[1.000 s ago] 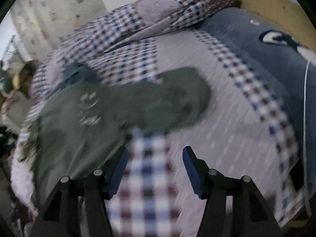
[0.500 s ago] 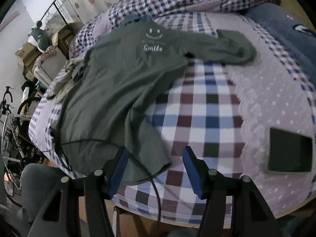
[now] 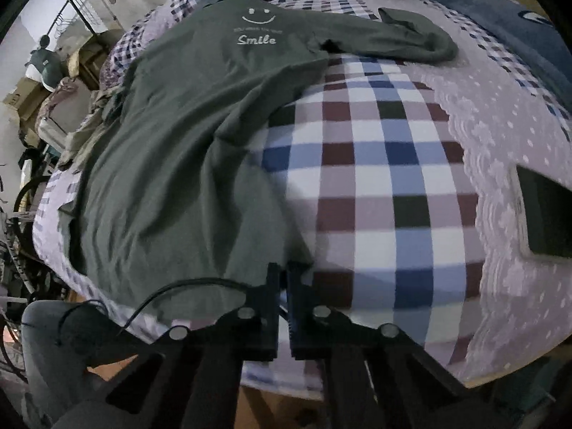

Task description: Fold clothes

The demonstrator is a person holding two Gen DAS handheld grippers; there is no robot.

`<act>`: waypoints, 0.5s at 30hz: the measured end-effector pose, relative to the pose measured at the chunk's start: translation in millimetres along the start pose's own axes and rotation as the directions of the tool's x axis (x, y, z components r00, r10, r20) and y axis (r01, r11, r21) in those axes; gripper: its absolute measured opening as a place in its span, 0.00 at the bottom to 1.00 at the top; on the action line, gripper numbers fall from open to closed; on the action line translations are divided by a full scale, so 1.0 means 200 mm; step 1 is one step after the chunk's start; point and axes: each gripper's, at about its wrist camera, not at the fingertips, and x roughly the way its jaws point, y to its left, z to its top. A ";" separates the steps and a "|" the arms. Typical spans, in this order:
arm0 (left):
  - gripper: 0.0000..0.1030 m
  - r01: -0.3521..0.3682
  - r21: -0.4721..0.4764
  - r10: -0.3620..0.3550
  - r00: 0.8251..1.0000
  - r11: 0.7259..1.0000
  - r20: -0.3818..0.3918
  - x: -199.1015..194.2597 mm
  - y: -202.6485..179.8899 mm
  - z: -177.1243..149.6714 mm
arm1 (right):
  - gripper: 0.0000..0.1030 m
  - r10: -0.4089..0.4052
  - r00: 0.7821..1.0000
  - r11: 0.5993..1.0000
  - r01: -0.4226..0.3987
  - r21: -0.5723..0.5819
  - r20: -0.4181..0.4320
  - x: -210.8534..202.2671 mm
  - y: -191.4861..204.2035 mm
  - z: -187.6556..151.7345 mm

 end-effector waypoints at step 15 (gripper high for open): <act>0.99 0.104 -0.008 -0.102 0.950 0.995 -0.296 0.41 -0.31 -0.58 | 0.03 -0.075 0.997 0.988 0.070 0.137 0.030 -0.23 -0.07 -0.35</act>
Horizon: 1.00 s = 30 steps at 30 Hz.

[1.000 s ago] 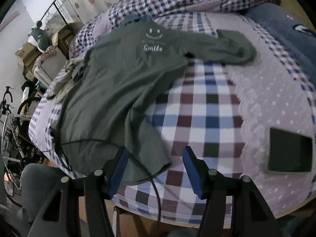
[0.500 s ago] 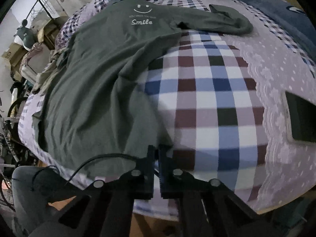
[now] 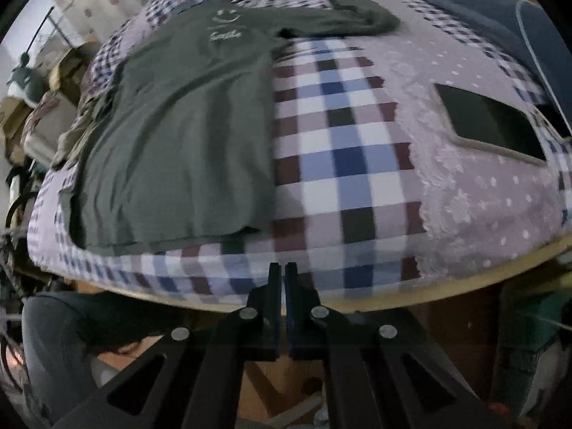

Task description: Fold clothes

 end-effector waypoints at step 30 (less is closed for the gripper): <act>0.31 -0.387 0.403 0.510 0.818 0.830 -0.266 1.16 -0.01 -1.13 | 0.24 0.123 0.955 0.992 -0.107 -0.073 0.269 0.01 0.19 0.04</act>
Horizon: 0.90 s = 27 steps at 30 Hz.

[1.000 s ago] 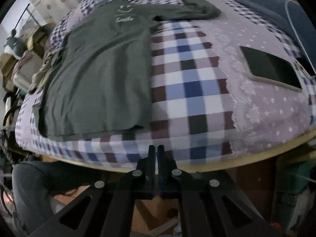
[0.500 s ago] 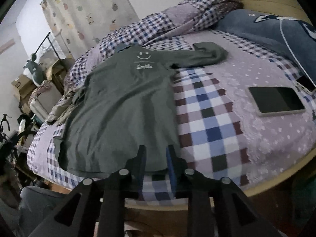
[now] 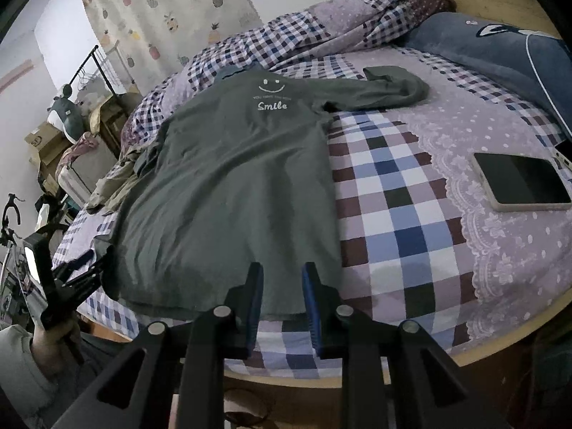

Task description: Fold clothes

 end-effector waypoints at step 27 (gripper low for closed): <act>0.72 0.258 -0.602 -0.336 0.942 0.755 -0.017 0.15 0.54 -0.14 | 0.24 0.018 1.000 1.000 -0.018 0.001 -0.008 0.10 0.12 0.04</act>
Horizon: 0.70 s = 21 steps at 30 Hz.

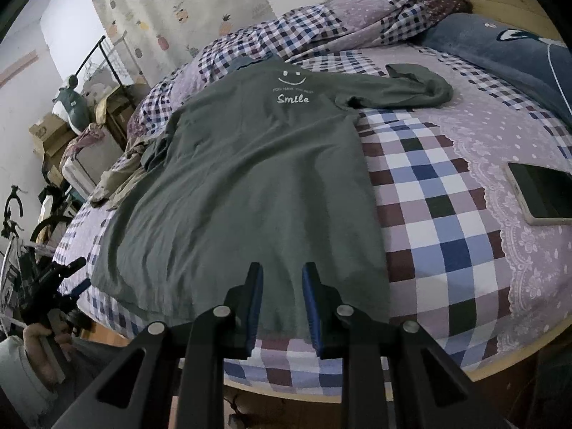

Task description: Fold clothes

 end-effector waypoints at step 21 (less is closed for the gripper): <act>0.03 0.023 -0.003 -0.023 1.000 1.000 -0.018 0.05 -0.01 0.00 | 0.36 -0.037 0.995 0.973 0.057 0.224 -0.092 0.06 -0.24 0.00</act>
